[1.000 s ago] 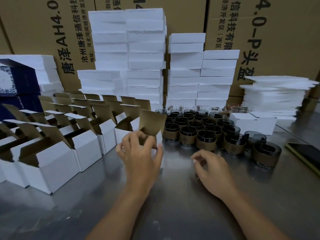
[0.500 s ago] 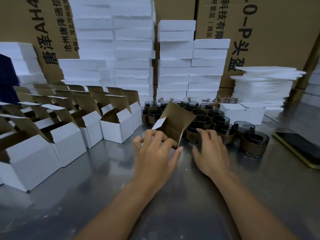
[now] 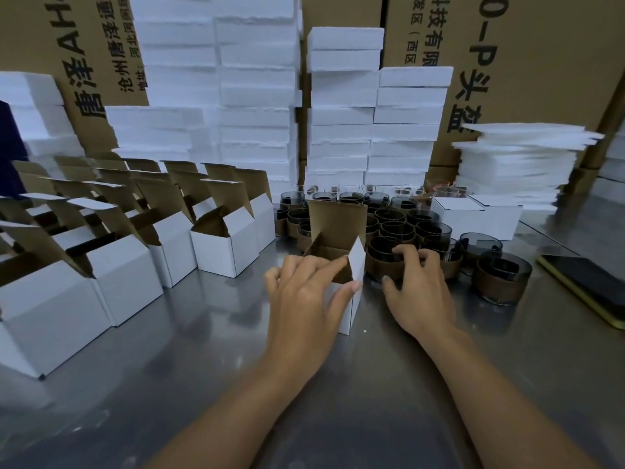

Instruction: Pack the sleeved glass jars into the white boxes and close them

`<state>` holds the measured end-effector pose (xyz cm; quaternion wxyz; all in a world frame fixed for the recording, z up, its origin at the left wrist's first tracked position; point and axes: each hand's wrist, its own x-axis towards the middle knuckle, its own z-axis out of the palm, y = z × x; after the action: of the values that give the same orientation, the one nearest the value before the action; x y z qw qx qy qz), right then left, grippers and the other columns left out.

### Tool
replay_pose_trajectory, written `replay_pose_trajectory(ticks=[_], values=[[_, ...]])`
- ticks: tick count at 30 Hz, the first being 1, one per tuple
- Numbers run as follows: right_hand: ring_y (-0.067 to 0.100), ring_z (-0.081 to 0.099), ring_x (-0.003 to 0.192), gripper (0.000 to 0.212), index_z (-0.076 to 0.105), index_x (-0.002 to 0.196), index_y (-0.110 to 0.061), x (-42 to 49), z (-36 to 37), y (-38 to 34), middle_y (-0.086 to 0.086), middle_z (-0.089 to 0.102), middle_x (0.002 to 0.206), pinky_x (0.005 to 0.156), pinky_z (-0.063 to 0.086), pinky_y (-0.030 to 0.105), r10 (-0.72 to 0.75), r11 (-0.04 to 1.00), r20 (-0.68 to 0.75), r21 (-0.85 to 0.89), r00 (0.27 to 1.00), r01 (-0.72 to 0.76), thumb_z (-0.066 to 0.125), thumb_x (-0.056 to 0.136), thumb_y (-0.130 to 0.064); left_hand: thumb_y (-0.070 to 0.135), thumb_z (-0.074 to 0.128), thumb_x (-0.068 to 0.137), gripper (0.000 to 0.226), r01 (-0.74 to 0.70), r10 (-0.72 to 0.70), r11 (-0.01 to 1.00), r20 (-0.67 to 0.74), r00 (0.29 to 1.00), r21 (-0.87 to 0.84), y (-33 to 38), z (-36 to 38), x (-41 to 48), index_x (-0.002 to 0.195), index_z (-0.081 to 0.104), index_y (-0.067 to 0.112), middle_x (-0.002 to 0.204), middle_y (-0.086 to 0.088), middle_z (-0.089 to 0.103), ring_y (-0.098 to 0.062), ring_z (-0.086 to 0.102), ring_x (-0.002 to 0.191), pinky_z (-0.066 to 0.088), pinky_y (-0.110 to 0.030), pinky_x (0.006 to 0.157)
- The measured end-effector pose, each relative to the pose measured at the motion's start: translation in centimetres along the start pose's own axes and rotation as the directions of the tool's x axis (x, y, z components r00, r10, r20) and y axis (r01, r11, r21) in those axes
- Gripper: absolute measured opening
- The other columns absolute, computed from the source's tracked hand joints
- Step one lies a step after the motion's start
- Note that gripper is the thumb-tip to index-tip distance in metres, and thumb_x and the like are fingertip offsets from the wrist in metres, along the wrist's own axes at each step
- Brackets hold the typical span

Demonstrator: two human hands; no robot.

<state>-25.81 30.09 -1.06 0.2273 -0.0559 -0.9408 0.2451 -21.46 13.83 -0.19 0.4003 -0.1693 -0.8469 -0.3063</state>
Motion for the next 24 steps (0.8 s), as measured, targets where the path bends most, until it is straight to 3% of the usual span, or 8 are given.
replay_pose_trajectory(ticks=[4,7,10,13,15,19,21,24], values=[[0.019,0.047,0.093,0.035,0.036,0.098,-0.022,-0.1,0.4,0.0,0.003,0.04,0.123,0.069,0.041,0.033,0.017,0.993,-0.043,0.115,0.999,-0.012,0.066,0.083,-0.033,0.03,0.061,0.084,0.019,0.065,-0.066,0.998,-0.062,0.996,-0.012,-0.3,-0.1,-0.1,0.099,0.067,0.021,0.095,0.001,0.056,-0.01,0.042,0.096,0.018,-0.024,0.082],[0.017,0.045,0.081,0.04,0.034,0.09,-0.022,-0.1,0.5,0.1,0.001,0.047,0.108,0.06,0.034,0.029,0.052,0.987,-0.055,0.154,0.997,-0.043,0.07,0.08,-0.033,0.025,0.07,0.082,0.01,0.093,-0.092,0.995,-0.048,0.995,0.025,-0.6,-0.1,0.0,0.09,0.068,0.019,0.092,-0.001,0.055,-0.018,0.048,0.094,0.018,-0.023,0.081],[0.017,0.046,0.084,0.043,0.035,0.091,-0.023,0.0,0.2,0.0,-0.003,0.047,0.104,0.066,0.036,0.03,0.061,0.973,-0.084,0.226,0.995,-0.04,0.074,0.076,-0.033,0.026,0.071,0.08,0.009,0.062,-0.06,0.997,-0.039,0.997,0.046,-0.9,-0.2,0.1,0.082,0.067,0.019,0.085,0.001,0.057,-0.019,0.051,0.088,0.02,-0.024,0.077],[0.013,0.048,0.089,0.054,0.038,0.107,-0.024,-0.1,-0.6,-0.6,-0.007,0.048,0.105,0.07,0.041,0.029,0.091,0.925,-0.15,0.379,0.984,-0.028,0.078,0.072,-0.032,0.039,0.061,0.084,0.021,0.012,-0.009,0.998,-0.037,0.999,0.065,-1.1,-0.2,0.2,0.08,0.066,0.019,0.08,0.003,0.057,-0.013,0.045,0.085,0.023,-0.025,0.073],[0.012,0.05,0.093,0.063,0.038,0.118,-0.024,-0.1,-1.4,-1.3,-0.008,0.049,0.105,0.074,0.041,0.026,0.138,0.857,-0.217,0.515,0.966,-0.007,0.079,0.07,-0.032,0.044,0.049,0.086,0.03,-0.018,0.019,0.998,-0.017,1.0,0.068,-1.2,-0.3,0.3,0.081,0.066,0.02,0.081,0.003,0.057,-0.01,0.04,0.085,0.024,-0.024,0.072],[0.013,0.055,0.103,0.06,0.035,0.118,-0.031,-0.5,-2.9,-2.7,-0.005,0.053,0.112,0.082,0.045,0.022,0.214,0.659,-0.276,0.749,0.937,0.07,0.076,0.074,-0.029,0.043,0.046,0.086,0.033,-0.076,0.069,0.992,0.07,0.995,0.102,-1.3,0.0,0.2,0.096,0.068,0.021,0.088,0.001,0.056,-0.012,0.039,0.088,0.025,-0.026,0.075],[0.01,0.057,0.1,0.058,0.035,0.118,-0.032,-1.0,-3.2,-3.4,-0.004,0.055,0.111,0.078,0.046,0.017,0.224,0.588,-0.284,0.802,0.932,0.103,0.074,0.075,-0.03,0.039,0.049,0.087,0.031,-0.076,0.064,0.99,0.1,0.993,0.117,-1.4,0.1,0.2,0.104,0.067,0.02,0.092,0.0,0.056,-0.013,0.038,0.091,0.025,-0.026,0.077],[-0.008,0.059,0.086,0.054,0.038,0.117,-0.032,-2.2,-3.2,-4.4,-0.015,0.055,0.102,0.065,0.043,0.004,0.16,0.534,-0.274,0.832,0.948,0.15,0.073,0.076,-0.03,0.033,0.049,0.088,0.034,-0.036,0.021,0.994,0.148,0.989,0.101,-1.6,0.2,0.1,0.118,0.061,0.021,0.104,-0.001,0.055,-0.011,0.037,0.1,0.024,-0.022,0.083]])
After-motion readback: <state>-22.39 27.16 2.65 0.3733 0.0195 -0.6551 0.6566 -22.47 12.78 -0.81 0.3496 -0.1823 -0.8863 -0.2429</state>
